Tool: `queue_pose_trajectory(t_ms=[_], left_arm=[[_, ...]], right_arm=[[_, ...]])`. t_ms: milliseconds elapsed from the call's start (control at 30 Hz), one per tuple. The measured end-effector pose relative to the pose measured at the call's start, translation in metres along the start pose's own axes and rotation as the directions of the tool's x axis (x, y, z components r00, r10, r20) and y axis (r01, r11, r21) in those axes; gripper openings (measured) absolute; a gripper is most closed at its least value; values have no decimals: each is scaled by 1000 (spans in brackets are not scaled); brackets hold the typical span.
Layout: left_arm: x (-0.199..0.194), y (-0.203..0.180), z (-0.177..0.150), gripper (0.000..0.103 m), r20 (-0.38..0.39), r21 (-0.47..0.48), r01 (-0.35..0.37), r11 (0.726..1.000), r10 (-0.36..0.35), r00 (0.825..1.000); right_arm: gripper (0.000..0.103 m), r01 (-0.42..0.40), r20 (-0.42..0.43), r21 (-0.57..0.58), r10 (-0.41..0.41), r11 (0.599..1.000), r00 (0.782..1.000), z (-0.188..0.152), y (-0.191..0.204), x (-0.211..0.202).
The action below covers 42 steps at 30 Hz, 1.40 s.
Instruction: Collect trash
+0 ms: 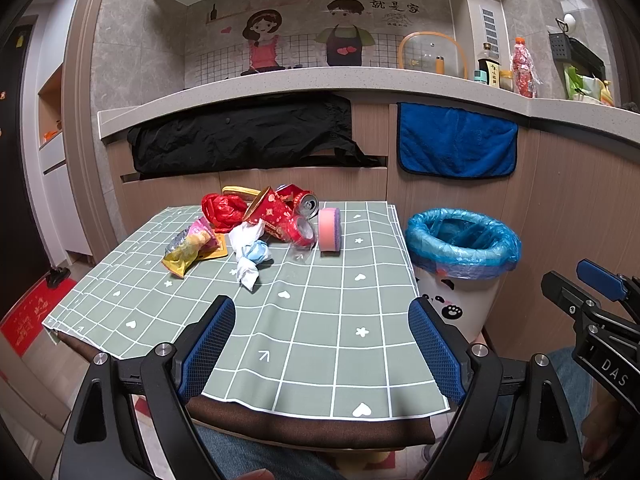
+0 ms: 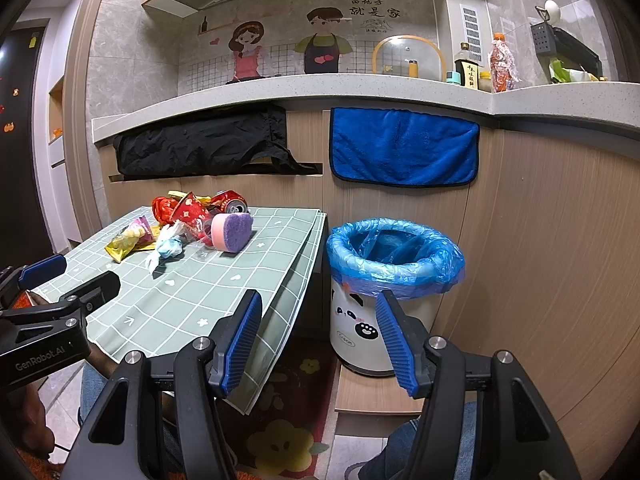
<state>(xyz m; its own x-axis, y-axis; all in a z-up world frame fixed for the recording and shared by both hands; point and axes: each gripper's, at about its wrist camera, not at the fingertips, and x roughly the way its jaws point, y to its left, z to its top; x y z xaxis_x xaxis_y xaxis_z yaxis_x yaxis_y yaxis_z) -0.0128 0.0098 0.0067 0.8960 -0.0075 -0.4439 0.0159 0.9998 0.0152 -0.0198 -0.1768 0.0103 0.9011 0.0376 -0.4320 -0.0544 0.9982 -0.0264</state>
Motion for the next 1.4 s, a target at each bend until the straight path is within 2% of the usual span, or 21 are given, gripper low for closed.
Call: queue_pose_trajectory(t_ms=[367, 533, 667, 767, 867, 1000, 1100, 1167, 1233, 1333, 1400], left_arm=[[6, 4, 2, 88, -17, -5, -3, 1000, 3, 1000], [28, 15, 13, 88, -36, -21, 34, 999, -35, 999], [48, 25, 31, 88, -9, -2, 65, 998, -65, 998], [68, 44, 49, 88, 7, -14, 83, 996, -83, 997], [89, 69, 65, 88, 4, -37, 47, 998, -47, 999], [115, 113, 79, 88, -24, -135, 15, 991, -19, 1000], [131, 138, 86, 88, -32, -142, -40, 989, 36, 999], [140, 153, 85, 88, -28, -127, -59, 990, 56, 998], [147, 165, 80, 88, -46, -132, -48, 990, 42, 998], [163, 190, 67, 88, -111, -177, -26, 984, 7, 994], [170, 204, 59, 88, -142, -215, -26, 976, -5, 990]], right_arm=[[56, -12, -17, 6, 12, 1000, 1000, -1, -2, 6], [56, -29, -29, -21, 28, 999, 999, 9, -2, 25], [56, -45, -28, -33, 44, 998, 999, 27, -1, 47], [56, -80, -30, -33, 79, 996, 996, 45, 1, 72], [56, -96, -54, -43, 93, 994, 994, 65, 7, 105], [56, -131, -86, -39, 127, 991, 988, 94, 22, 144], [56, -167, -90, -70, 160, 984, 983, 115, 40, 169], [56, -212, -118, -84, 201, 974, 972, 127, 56, 187], [56, -251, -155, -95, 235, 963, 960, 133, 75, 205], [56, -281, -213, -104, 255, 954, 943, 132, 101, 231], [56, -273, -253, -101, 240, 957, 937, 127, 119, 252]])
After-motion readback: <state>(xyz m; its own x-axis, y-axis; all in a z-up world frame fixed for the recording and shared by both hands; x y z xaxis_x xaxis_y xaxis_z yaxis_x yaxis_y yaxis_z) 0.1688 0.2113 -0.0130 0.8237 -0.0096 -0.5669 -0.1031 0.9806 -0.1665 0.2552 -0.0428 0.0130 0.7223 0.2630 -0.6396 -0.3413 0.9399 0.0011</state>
